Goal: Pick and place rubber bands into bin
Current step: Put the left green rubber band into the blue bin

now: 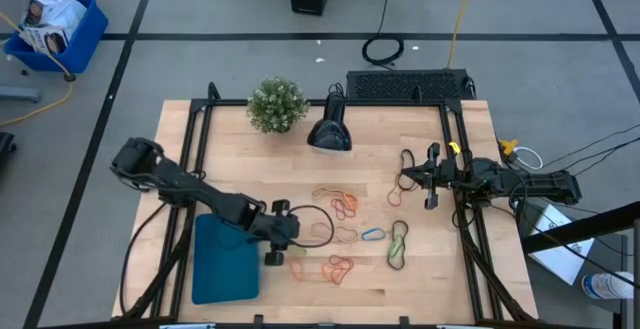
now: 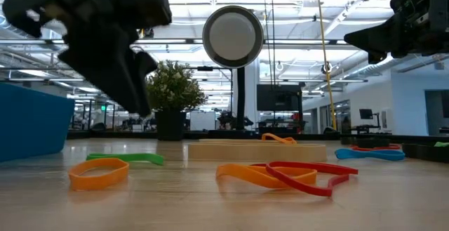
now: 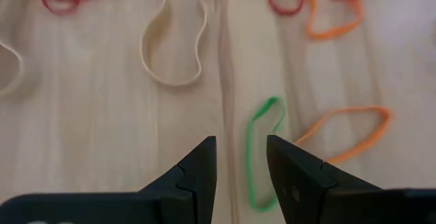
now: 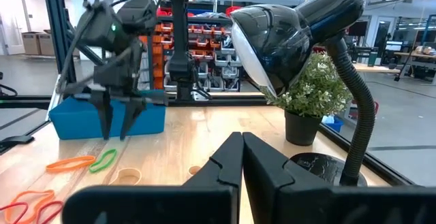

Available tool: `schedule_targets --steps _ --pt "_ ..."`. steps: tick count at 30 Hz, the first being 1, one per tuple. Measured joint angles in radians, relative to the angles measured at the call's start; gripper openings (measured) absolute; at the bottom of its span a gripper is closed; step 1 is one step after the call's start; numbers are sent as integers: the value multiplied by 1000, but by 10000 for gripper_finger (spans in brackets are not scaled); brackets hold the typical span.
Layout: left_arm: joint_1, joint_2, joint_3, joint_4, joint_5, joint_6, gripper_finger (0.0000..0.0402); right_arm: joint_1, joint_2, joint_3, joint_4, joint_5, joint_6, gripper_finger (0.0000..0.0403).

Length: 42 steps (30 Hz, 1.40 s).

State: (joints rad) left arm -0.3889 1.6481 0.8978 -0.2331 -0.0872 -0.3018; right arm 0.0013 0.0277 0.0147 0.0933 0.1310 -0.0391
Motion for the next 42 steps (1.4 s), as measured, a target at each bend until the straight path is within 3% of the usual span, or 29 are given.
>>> schedule_targets --steps 17,42 --pt "2 68 0 -6 39 -75 133 0 0 0 0 0 -1 4" --pt "-6 153 45 -14 38 -41 133 0 2 0 -8 3 -7 4"
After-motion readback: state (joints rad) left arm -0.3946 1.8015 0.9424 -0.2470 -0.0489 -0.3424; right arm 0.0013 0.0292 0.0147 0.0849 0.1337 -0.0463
